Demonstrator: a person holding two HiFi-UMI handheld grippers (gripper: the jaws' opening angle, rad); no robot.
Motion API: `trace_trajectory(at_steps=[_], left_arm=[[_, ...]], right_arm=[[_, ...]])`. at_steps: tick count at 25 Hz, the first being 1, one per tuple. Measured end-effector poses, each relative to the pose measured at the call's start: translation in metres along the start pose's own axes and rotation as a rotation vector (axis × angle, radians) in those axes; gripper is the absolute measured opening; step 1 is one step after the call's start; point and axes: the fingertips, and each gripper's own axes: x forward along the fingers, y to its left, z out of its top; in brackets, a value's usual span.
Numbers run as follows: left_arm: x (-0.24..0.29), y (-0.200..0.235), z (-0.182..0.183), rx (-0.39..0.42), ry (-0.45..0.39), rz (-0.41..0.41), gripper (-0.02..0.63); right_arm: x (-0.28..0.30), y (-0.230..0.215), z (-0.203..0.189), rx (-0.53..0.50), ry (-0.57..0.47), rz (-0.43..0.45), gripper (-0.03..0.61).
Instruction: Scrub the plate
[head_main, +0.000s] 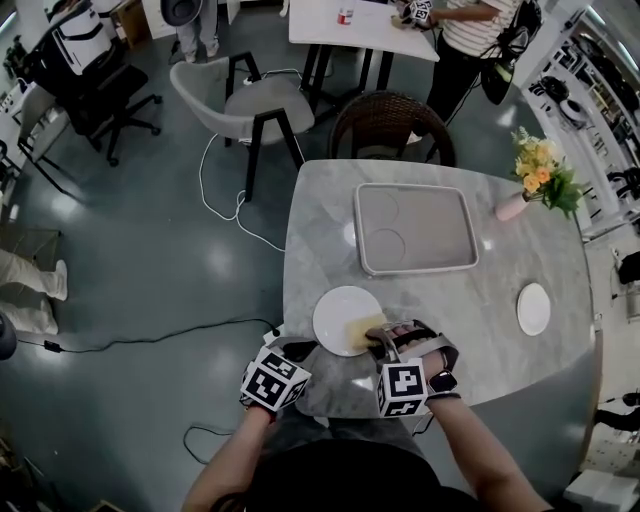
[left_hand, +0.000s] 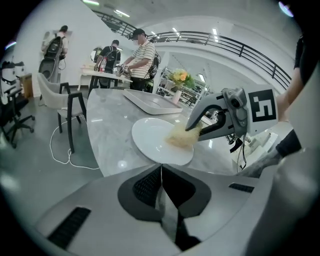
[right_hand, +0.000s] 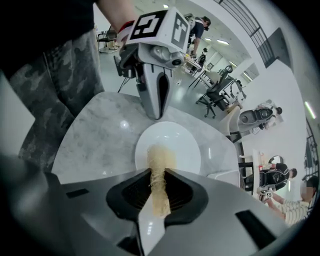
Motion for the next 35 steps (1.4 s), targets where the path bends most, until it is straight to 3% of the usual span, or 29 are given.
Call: trace_trajectory(at_steps=[7,15,22,29,35], left_arm=[[0.005,0.026,0.019,0.002,-0.021,0.099,0.015],[0.008,0.030,0.025,-0.027,-0.009,0.078,0.015],[0.008,0.027,0.023,-0.026,-0.001,0.065,0.015],[0.008,0.022,0.021,-0.006,0.017,0.057,0.015],[0.005,0.019,0.015,-0.007,0.025,0.046,0.015]], right_arm=[[0.002,0.019,0.024,-0.110,-0.067,0.070,0.075],[0.005,-0.006,0.037,-0.170,-0.101,0.032,0.075],[0.018,-0.047,0.044,-0.227,-0.087,-0.052,0.075],[0.027,-0.084,0.020,-0.156,-0.023,-0.100,0.075],[0.024,-0.079,-0.004,-0.078,0.018,-0.095,0.075]])
